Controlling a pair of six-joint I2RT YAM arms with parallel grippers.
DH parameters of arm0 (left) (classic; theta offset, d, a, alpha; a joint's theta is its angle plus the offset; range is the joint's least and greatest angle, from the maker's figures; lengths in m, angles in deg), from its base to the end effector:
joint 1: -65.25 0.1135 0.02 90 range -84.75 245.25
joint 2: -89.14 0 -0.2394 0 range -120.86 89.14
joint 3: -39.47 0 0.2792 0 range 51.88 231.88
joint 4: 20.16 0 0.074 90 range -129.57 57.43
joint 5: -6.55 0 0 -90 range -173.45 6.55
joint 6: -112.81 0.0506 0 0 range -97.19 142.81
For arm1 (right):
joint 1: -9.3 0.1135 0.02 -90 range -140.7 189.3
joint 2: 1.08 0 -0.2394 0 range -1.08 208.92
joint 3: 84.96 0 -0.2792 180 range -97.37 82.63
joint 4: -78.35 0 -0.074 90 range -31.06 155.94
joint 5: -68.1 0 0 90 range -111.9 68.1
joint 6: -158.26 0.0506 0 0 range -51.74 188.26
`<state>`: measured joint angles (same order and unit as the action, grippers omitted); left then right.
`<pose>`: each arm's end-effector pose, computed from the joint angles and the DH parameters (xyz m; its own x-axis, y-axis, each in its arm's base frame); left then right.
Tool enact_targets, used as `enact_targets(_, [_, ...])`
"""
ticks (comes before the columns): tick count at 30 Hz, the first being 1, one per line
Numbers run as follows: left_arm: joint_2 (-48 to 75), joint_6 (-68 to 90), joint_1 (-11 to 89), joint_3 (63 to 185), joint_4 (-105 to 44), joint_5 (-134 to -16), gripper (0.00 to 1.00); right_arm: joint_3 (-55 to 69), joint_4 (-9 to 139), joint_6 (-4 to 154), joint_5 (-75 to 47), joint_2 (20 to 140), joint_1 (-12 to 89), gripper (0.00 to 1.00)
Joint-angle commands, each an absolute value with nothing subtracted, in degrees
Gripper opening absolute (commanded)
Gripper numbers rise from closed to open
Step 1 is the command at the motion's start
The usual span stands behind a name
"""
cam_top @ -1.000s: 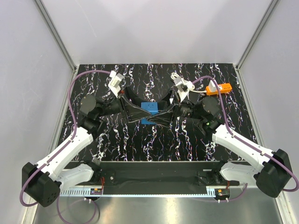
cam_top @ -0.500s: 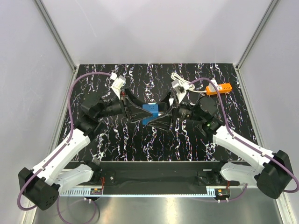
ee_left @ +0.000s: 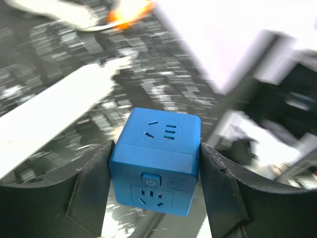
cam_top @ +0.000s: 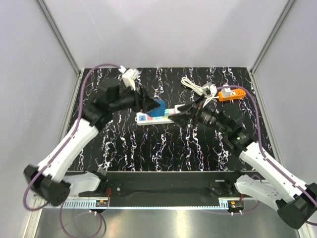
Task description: Insert the plug
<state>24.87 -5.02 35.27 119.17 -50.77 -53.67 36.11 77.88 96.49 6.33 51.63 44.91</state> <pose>0.2464 -0.1712 0.3726 -0.5969 -0.1234 -0.7928 0.6448 0.5141 -0.5656 0.2060 0.1770 0.3461 -0.3519 0.2606 -0.8990 -0.8276 0.3621 0.4289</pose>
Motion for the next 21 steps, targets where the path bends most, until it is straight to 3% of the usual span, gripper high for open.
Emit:
enact_targets(1, [17.08,0.13,35.63,127.01,-67.54,-67.36,0.00,31.93,64.21,91.99,-13.16,53.31,42.79,0.93])
enact_targets(5, [10.49,1.80,35.63,133.25,-73.86,-79.19,0.00,31.74,61.63,89.89,-25.11,58.15,39.71,0.86])
enact_targets(8, [5.22,2.33,35.54,137.20,-77.64,-87.28,0.00,30.78,61.46,87.69,-27.07,63.77,37.69,0.75])
enact_targets(13, [-5.24,3.38,35.54,143.10,-81.43,-89.43,0.00,27.71,61.63,84.61,-30.15,74.12,35.58,0.59])
enact_targets(18, [-20.60,4.27,35.54,158.91,-94.44,-94.08,0.00,23.14,60.84,84.25,-31.47,82.32,33.64,0.52])
enact_targets(21, [-25.19,3.22,36.24,163.32,-95.33,-89.79,0.00,21.91,60.84,84.78,-32.26,85.75,33.38,0.49])
